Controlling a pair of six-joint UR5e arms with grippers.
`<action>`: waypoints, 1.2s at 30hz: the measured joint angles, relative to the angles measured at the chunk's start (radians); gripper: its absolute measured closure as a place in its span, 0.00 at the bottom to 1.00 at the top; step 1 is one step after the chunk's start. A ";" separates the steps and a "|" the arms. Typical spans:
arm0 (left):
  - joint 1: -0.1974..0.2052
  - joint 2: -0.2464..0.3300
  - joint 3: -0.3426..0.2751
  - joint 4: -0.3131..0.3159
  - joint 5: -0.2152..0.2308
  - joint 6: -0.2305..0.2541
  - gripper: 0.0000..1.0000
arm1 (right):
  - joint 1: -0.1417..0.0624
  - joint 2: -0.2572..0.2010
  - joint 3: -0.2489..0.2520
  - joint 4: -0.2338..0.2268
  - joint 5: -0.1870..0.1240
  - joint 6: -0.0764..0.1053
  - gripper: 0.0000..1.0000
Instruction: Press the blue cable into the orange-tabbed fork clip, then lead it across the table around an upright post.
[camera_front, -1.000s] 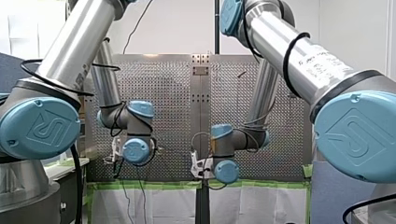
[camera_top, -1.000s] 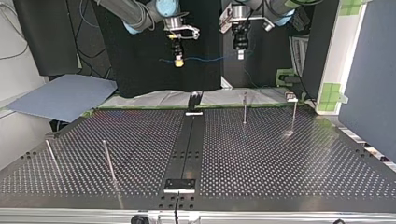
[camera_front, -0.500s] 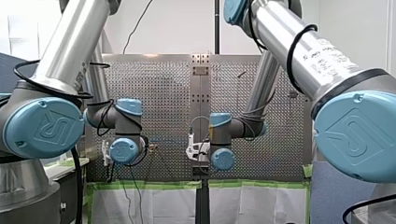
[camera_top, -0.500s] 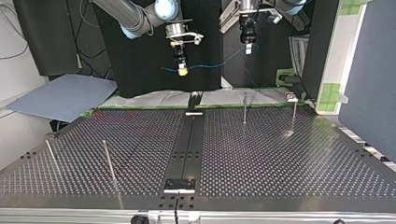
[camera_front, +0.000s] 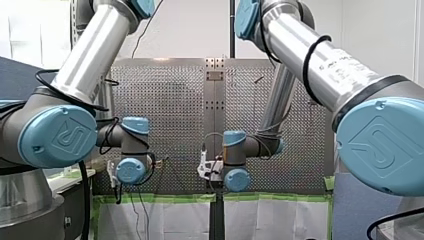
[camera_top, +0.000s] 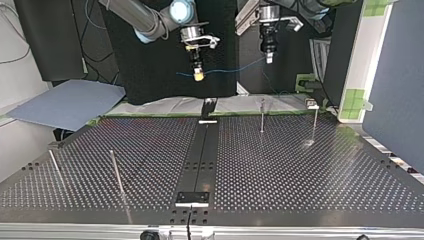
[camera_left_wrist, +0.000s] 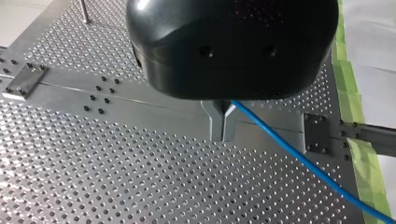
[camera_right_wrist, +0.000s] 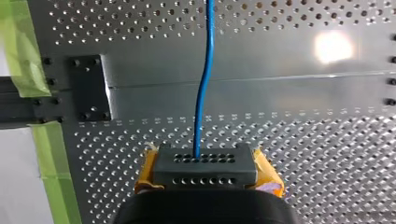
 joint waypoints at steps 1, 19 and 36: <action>0.008 -0.008 0.001 0.008 0.008 0.001 1.00 | 0.000 0.010 -0.009 0.001 0.000 0.003 1.00; 0.156 -0.156 0.090 0.117 0.156 -0.006 1.00 | -0.018 0.094 -0.154 0.096 -0.008 0.014 1.00; 0.250 -0.208 0.176 0.075 0.295 -0.027 1.00 | -0.058 0.097 -0.183 0.085 -0.021 0.014 1.00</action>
